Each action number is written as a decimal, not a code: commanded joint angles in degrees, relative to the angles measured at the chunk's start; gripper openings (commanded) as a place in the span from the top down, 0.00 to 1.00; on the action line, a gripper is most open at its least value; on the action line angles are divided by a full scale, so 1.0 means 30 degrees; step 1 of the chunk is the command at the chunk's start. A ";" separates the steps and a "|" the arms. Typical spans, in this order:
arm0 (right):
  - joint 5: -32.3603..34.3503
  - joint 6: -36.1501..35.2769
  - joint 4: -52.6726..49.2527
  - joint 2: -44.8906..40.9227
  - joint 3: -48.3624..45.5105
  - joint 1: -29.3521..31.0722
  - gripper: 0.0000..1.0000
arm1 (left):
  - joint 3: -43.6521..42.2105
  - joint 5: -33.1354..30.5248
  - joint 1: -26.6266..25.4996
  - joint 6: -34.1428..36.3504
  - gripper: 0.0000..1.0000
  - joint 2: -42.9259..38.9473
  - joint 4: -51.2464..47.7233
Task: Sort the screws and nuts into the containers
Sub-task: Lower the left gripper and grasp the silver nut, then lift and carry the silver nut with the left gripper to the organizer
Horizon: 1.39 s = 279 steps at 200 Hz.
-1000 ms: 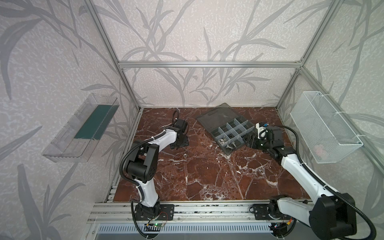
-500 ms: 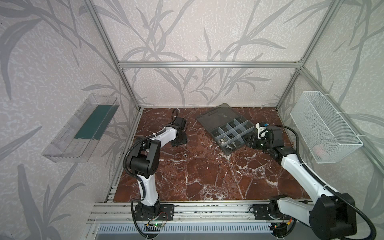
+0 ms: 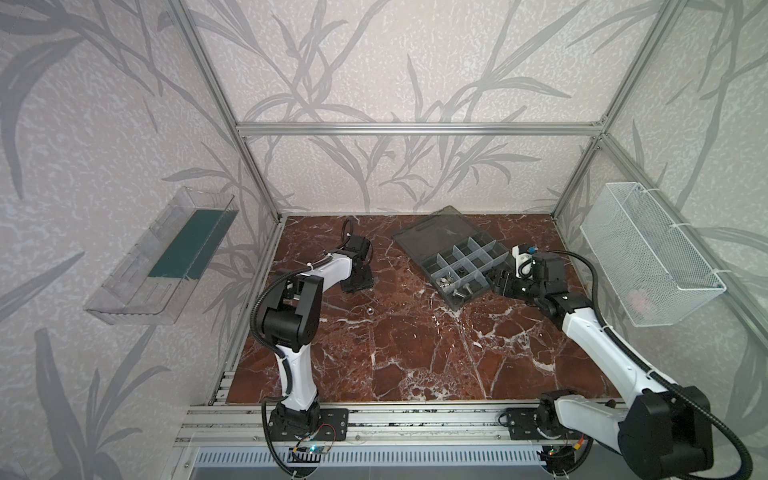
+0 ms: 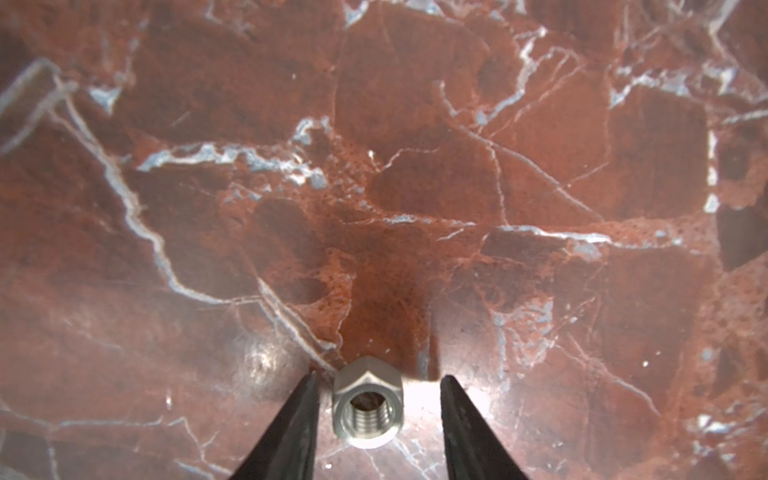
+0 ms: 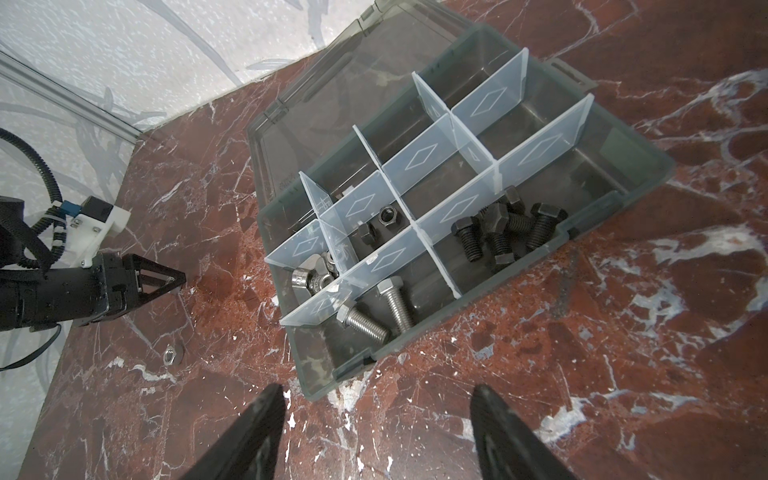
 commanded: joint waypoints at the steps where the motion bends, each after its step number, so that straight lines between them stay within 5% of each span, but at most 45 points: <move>1: 0.0220 -0.0215 0.0193 -0.0260 0.0105 0.0070 0.29 | 0.0366 0.0076 0.0147 0.0103 0.59 0.0292 -0.0191; 77: 0.0215 -0.0190 0.0310 -0.0376 -0.0052 0.0083 0.29 | 0.0572 -0.0055 0.0147 0.0327 0.78 0.0632 -0.0942; 105: 0.0284 -0.0259 0.0291 -0.0521 -0.0063 0.0062 0.29 | 0.0558 0.0131 0.0147 0.0359 1.00 0.0510 -0.0811; 197: 0.3182 0.0898 -0.1330 -0.1568 -0.0080 -0.0211 0.29 | -0.0065 0.3814 -0.0728 0.0764 1.00 -0.2523 0.2771; 279: 0.3008 0.2041 -0.1721 -0.2083 -0.0952 -0.1722 0.29 | 0.4727 0.8061 -0.3733 -0.0758 1.00 -0.0634 0.5666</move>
